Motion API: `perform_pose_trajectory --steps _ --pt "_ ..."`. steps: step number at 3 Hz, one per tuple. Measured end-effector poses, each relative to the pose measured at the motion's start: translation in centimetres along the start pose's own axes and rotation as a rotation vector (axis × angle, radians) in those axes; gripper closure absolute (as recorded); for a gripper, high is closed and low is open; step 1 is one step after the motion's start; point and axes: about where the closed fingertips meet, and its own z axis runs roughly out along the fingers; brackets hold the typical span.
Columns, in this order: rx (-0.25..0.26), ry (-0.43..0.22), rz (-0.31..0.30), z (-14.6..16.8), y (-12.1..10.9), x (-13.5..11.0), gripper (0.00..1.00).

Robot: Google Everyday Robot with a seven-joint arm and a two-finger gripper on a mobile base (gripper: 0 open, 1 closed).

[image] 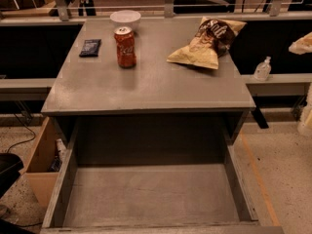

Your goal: Place coke can into top drawer

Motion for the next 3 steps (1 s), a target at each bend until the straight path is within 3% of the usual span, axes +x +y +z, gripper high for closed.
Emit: perform_pose_trajectory --steps 3 --pt "0.000 0.000 0.000 -0.2 -0.2 1.3 0.00"
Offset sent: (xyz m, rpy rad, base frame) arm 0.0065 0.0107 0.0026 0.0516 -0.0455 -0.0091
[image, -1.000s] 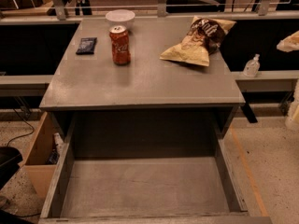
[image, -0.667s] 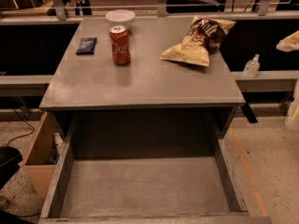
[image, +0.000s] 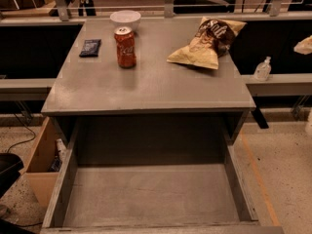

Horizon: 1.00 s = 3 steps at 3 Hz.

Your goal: Place coke can into top drawer

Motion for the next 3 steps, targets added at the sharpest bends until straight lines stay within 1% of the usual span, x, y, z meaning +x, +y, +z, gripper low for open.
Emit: perform_pose_trajectory --steps 1,2,3 --pt "0.000 0.000 0.000 -0.1 -0.1 0.6 0.00" --pt "0.000 -0.001 0.000 -0.4 -0.4 2.5 0.00" --pt "0.000 -0.001 0.000 -0.6 -0.5 3.2 0.00"
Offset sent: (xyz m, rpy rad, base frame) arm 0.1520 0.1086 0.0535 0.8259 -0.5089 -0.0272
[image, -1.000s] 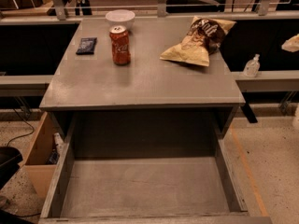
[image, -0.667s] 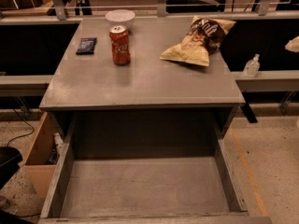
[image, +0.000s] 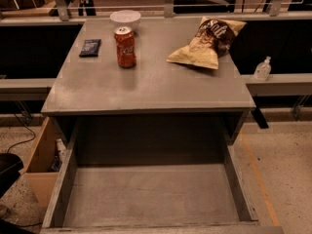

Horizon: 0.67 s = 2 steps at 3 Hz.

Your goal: Place coke can into top drawer

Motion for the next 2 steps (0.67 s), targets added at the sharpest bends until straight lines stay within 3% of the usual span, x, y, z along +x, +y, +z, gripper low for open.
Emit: perform_pose_trajectory --steps 2 --pt "0.000 0.000 0.000 -0.21 -0.20 1.28 0.00"
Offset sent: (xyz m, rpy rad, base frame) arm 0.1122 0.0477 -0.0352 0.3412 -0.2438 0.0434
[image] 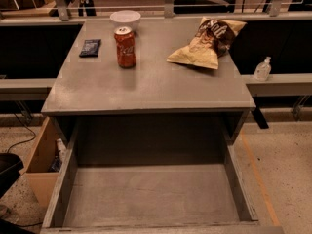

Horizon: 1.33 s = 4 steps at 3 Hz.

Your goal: Place coke can into top drawer

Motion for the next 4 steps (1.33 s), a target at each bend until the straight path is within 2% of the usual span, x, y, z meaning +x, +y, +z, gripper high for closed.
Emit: perform_pose_trajectory --steps 1,2,3,4 --pt "0.000 0.000 0.000 -0.1 -0.1 0.7 0.17" --pt "0.000 0.000 0.000 -0.2 -0.2 1.3 0.39" --pt "0.000 0.000 0.000 -0.3 -0.3 1.9 0.44" --pt "0.000 0.000 0.000 -0.5 -0.4 2.7 0.14"
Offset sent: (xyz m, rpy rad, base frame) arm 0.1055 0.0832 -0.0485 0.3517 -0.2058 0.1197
